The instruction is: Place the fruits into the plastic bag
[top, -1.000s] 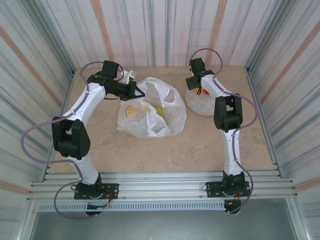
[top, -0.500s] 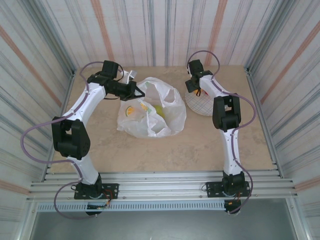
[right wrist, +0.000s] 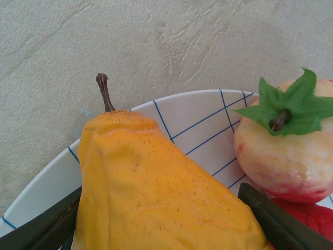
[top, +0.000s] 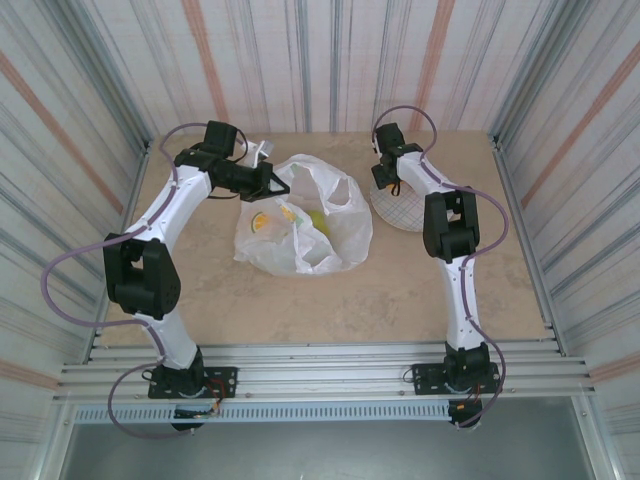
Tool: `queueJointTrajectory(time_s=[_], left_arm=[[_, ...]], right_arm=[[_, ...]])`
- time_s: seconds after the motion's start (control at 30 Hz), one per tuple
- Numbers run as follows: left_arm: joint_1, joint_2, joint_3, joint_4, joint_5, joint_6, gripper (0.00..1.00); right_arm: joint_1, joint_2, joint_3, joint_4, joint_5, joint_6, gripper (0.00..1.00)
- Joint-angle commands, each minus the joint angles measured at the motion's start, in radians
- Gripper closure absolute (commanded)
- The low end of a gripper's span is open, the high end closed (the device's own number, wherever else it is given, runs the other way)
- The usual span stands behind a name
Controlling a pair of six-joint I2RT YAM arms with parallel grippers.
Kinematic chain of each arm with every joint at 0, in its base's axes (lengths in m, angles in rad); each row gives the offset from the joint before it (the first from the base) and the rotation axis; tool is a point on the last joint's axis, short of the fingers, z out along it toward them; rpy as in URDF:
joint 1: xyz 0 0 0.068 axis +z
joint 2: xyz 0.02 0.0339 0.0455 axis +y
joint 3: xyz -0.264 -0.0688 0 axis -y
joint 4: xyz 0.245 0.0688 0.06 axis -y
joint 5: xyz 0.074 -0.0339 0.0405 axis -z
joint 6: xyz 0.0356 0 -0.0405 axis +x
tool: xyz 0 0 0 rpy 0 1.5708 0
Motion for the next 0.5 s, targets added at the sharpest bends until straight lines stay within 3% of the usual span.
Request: queueJointTrajectory(time_s=[0.0, 0.23, 0.47], left_arm=[[-0.005, -0.018, -0.01, -0.001, 0.018, 0.003, 1.0], [-0.005, -0.019, -0.01, -0.001, 0.018, 0.003, 1.0], [-0.005, -0.018, -0.011, -0.003, 0.014, 0.004, 1.0]], right_arm=[[0.003, -0.067, -0.004, -0.016, -0.041, 0.031, 0.36], [-0.005, -0.275, -0.172, 0.033, -0.164, 0.147, 0.38], [0.001, -0.69, -0.654, 0.224, -0.378, 0.365, 0.39]])
